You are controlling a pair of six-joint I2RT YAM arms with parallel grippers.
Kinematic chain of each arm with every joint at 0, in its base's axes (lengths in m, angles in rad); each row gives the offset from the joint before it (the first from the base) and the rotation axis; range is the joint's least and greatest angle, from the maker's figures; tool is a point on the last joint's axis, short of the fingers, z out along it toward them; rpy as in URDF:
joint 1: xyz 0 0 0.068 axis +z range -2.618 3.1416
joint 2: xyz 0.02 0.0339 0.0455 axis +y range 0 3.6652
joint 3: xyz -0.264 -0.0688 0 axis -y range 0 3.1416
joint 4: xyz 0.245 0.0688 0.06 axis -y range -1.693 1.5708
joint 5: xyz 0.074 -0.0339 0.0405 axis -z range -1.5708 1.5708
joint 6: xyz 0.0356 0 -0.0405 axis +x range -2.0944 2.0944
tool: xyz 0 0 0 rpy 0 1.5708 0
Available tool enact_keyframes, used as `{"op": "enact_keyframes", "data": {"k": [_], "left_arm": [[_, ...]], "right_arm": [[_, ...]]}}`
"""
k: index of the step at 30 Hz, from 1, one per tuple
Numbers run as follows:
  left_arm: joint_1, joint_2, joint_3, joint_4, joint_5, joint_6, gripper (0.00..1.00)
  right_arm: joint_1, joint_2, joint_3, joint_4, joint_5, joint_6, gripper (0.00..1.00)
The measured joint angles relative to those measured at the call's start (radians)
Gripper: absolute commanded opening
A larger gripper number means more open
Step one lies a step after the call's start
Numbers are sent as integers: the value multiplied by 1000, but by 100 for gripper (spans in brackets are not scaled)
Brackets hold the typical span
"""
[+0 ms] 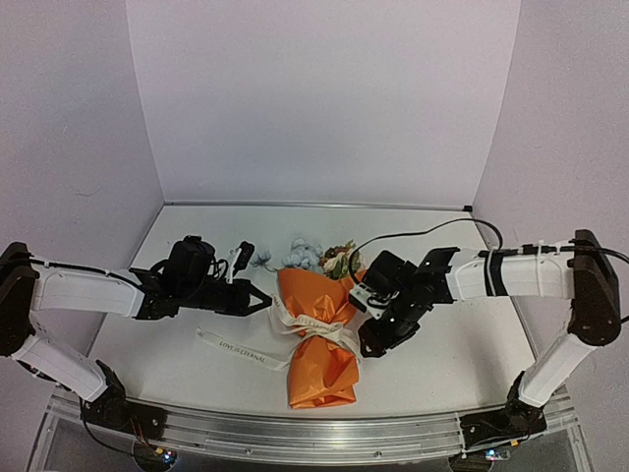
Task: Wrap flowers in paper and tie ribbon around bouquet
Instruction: Cross the half-tied ribbon over the folded bouquet.
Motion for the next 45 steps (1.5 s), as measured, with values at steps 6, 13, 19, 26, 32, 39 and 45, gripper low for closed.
{"op": "enact_keyframes", "data": {"k": [6, 13, 19, 26, 32, 39, 45], "left_arm": [[0, 1, 0, -1, 0, 0, 0], [0, 20, 10, -16, 1, 5, 0], [0, 27, 23, -26, 2, 8, 0], [0, 29, 36, -26, 1, 8, 0], [0, 38, 36, -27, 1, 8, 0], [0, 39, 37, -27, 9, 8, 0], [0, 39, 37, -27, 25, 8, 0]], "right_arm": [[-51, -35, -20, 100, 33, -84, 60], [-67, 38, -46, 315, 23, -250, 61], [-68, 100, -70, 414, -23, -355, 62], [-68, 101, -97, 483, -75, -376, 59], [-68, 106, -98, 500, -114, -348, 42], [-68, 134, -98, 502, -140, -263, 12], [-68, 134, -103, 500, -138, -206, 0]]}}
